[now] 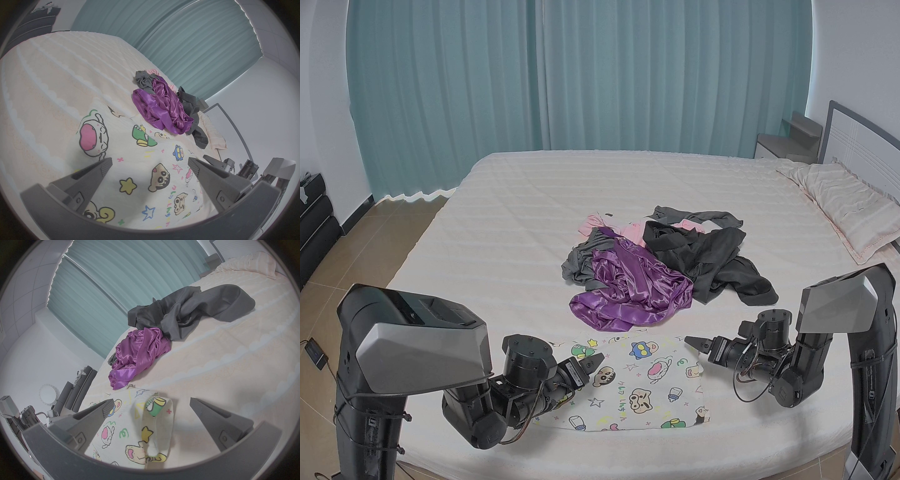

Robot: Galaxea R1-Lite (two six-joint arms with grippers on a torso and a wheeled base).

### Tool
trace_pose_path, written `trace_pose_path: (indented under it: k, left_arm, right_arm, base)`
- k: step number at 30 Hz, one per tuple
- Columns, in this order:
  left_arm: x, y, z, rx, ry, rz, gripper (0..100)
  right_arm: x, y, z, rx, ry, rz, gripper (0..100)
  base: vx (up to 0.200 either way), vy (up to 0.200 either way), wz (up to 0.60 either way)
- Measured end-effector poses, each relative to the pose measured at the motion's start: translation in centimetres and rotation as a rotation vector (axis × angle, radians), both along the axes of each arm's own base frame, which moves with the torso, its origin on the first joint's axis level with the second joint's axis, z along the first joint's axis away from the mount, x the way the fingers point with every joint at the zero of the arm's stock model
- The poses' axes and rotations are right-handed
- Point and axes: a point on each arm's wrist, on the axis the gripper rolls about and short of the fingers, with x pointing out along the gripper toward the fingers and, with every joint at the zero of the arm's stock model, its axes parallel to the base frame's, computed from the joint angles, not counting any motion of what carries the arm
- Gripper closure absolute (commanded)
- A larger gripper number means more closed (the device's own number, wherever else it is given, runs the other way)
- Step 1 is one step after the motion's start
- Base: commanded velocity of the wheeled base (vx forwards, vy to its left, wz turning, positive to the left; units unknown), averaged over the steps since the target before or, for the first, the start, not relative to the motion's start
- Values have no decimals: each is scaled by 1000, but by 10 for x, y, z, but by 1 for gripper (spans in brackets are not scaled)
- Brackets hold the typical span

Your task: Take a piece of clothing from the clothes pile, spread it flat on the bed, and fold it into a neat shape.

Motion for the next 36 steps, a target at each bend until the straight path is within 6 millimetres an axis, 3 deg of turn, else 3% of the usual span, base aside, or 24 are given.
trace_pose_path:
  k: [9,18,26,31,33,36]
  left_arm:
    - [6,-1,-11,26,-2,15,0]
    - [8,-1,-4,-35,-56,67,0]
    - [4,16,33,-125,-136,134,0]
    - [4,46,64,-84,-228,184,0]
    - [4,68,81,-44,-286,227,0]
    - [1,85,96,-31,-331,268,0]
  right_arm:
    - [-3,1,-1,-2,6,5,0]
    - [-6,-1,6,-1,1,0,0]
    - [-18,-10,32,4,-29,-24,0]
    - [-31,-19,55,-14,-87,-89,0]
    - [-45,-23,71,-23,-134,-119,0]
    - [-59,-28,86,-33,-173,-132,0]
  base:
    - [0,0,0]
    - [0,0,0]
    - [0,0,0]
    - [0,0,0]
    - [0,0,0]
    - [0,0,0]
